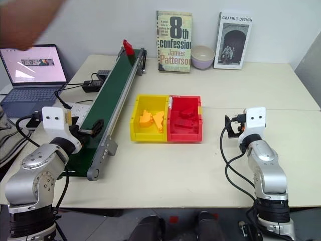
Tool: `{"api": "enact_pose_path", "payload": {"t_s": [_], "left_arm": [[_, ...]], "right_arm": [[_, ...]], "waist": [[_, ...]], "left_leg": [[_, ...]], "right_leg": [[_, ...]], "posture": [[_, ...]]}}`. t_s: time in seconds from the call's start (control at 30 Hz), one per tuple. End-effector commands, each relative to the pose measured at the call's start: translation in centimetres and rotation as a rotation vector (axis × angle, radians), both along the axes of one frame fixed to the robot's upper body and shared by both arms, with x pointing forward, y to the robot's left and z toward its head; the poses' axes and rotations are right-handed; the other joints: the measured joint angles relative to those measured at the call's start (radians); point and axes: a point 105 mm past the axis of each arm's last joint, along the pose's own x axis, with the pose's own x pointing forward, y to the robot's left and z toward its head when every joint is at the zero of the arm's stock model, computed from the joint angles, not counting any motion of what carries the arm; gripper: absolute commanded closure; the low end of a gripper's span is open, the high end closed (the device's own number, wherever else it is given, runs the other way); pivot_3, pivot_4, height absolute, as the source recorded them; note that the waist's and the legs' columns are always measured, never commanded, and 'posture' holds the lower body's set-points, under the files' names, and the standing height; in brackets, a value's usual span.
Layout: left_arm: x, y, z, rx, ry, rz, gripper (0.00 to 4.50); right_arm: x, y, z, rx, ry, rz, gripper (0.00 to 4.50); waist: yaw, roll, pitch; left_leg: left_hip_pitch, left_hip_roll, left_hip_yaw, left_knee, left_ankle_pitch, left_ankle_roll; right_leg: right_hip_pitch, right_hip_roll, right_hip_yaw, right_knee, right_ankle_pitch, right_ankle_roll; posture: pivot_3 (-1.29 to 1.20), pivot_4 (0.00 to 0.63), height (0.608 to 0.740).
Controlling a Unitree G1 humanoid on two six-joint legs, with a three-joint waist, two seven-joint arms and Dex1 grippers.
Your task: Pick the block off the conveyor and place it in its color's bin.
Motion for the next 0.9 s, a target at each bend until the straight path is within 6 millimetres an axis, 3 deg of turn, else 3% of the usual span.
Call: {"api": "enact_pose_path", "payload": {"t_s": [0.03, 0.63, 0.7, 0.8, 0.9], "left_arm": [[-0.3, -0.1, 1.6, 0.010, -0.050, -0.007, 0.03], [-0.5, 0.0, 2.0, -0.007, -0.069, -0.005, 0.03], [-0.4, -0.1, 2.0, -0.007, -0.068, -0.008, 0.03], [-0.3, -0.2, 1.8, -0.010, -0.063, -0.016, 0.03], [-0.2, -0.3, 1.7, -0.016, -0.060, -0.021, 0.03]], "right_arm": [[-0.3, -0.2, 1.4, -0.011, -0.056, -0.001, 0.00], [-0.2, 0.0, 1.7, 0.004, -0.064, 0.008, 0.00], [-0.3, 0.8, 2.4, 0.041, -0.081, 0.077, 0.00], [-0.9, 2.8, 5.1, 0.038, -0.111, 0.329, 0.00], [-1.8, 4.5, 6.0, 0.021, -0.094, 0.518, 0.00]], "waist": [[0.000, 0.000, 0.000], [0.000, 0.000, 0.000], [0.000, 0.000, 0.000], [0.000, 0.001, 0.000], [0.000, 0.001, 0.000]], "left_leg": [[0.000, 0.000, 0.000, 0.000, 0.000, 0.000], [0.000, 0.000, 0.000, 0.000, 0.000, 0.000], [0.000, 0.000, 0.000, 0.000, 0.000, 0.000], [0.000, 0.000, 0.000, 0.000, 0.000, 0.000], [0.000, 0.000, 0.001, 0.000, 0.000, 0.000]], "right_leg": [[0.000, 0.000, 0.000, 0.000, 0.000, 0.000], [0.000, 0.000, 0.000, 0.000, 0.000, 0.000], [0.000, 0.000, 0.000, 0.000, 0.000, 0.000], [0.000, 0.000, 0.000, 0.000, 0.000, 0.000], [0.000, 0.000, -0.001, 0.000, 0.000, 0.000]], "posture": [[0.00, 0.150, 0.740], [0.00, 0.150, 0.740], [0.00, 0.150, 0.740], [0.00, 0.150, 0.740], [0.00, 0.150, 0.740]]}}
